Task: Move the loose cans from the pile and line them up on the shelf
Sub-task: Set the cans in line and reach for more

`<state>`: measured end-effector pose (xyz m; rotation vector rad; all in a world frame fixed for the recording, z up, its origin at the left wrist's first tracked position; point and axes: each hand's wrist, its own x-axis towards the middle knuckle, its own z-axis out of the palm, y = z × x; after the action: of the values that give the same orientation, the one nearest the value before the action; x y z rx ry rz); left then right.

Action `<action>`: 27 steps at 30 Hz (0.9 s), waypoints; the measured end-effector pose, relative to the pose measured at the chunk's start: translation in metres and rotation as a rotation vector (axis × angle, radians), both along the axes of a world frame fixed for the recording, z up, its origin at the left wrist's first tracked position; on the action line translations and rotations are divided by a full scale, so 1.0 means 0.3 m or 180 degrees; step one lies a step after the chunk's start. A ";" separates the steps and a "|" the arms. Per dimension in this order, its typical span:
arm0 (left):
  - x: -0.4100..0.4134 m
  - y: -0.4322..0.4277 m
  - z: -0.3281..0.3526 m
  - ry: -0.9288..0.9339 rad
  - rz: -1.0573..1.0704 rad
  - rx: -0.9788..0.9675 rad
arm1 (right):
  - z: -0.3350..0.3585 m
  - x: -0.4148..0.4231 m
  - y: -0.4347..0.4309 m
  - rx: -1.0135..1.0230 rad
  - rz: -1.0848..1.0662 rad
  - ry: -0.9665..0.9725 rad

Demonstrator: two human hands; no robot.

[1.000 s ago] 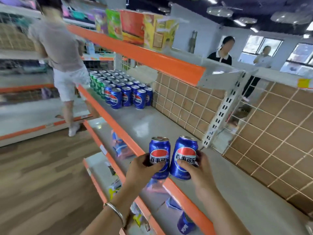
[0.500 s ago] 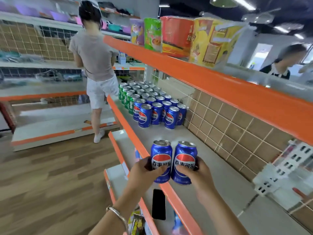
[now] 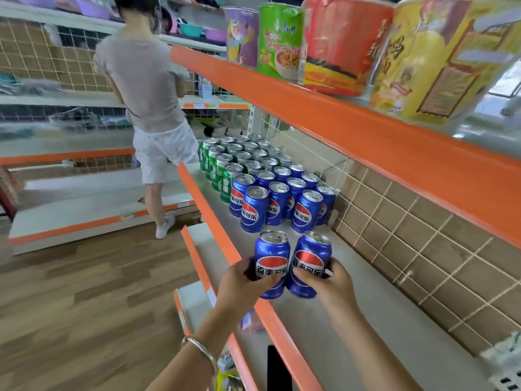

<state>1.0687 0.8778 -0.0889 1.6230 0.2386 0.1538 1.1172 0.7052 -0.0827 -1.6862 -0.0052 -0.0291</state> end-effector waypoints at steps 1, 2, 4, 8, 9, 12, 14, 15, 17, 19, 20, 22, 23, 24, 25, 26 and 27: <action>0.017 0.012 0.001 -0.0009 -0.0063 0.0020 | -0.001 0.017 0.013 -0.0009 -0.0063 -0.0027; 0.035 0.026 0.005 -0.0007 -0.0111 0.0031 | -0.008 0.037 0.026 -0.0027 -0.0133 -0.0062; 0.082 0.062 0.010 -0.0033 -0.0225 0.0065 | -0.029 0.086 0.056 -0.0124 -0.0302 -0.0127; 0.178 0.140 -0.002 -0.0128 -0.0425 0.0234 | -0.063 0.169 0.117 -0.0259 -0.0634 -0.0148; 0.201 0.156 -0.008 -0.0144 -0.0448 0.0345 | -0.070 0.187 0.131 -0.0295 -0.0733 -0.0174; 0.259 0.195 -0.033 -0.0126 -0.0427 0.0566 | -0.077 0.234 0.173 -0.0434 -0.0973 -0.0228; 0.293 0.219 -0.059 -0.0115 -0.0455 0.0617 | -0.083 0.262 0.202 -0.0476 -0.1060 -0.0254; 0.297 0.220 -0.068 -0.0145 -0.0457 0.0633 | -0.087 0.263 0.208 -0.0557 -0.1043 -0.0287; 0.317 0.234 -0.078 -0.0236 -0.0561 0.0627 | -0.094 0.261 0.231 -0.0713 -0.0991 -0.0364; 0.329 0.246 -0.087 -0.0255 -0.0767 0.0654 | -0.101 0.254 0.241 -0.0755 -0.0951 -0.0458; 0.333 0.252 -0.085 -0.0271 -0.0891 0.0650 | -0.097 0.248 0.246 -0.0809 -0.0976 -0.0505; 0.336 0.263 -0.076 -0.0301 -0.1075 0.0589 | -0.100 0.247 0.256 -0.0982 -0.1083 -0.0642; 0.341 0.269 -0.076 -0.0276 -0.1129 0.0529 | -0.103 0.251 0.263 -0.1151 -0.1175 -0.0656; 0.347 0.276 -0.077 -0.0256 -0.1183 0.0471 | -0.100 0.252 0.274 -0.1316 -0.1298 -0.0577; 0.353 0.282 -0.079 -0.0240 -0.1229 0.0437 | -0.103 0.253 0.280 -0.1404 -0.1406 -0.0497; 0.357 0.287 -0.079 -0.0235 -0.1289 0.0436 | -0.098 0.255 0.287 -0.1369 -0.1460 -0.0362; 0.360 0.294 -0.077 -0.0240 -0.1360 0.0454 | -0.101 0.265 0.287 -0.1347 -0.1437 -0.0256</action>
<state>1.1766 0.9660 -0.1119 1.7685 -0.1828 -0.0977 1.1968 0.7913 -0.1130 -2.0764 0.3295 -0.4623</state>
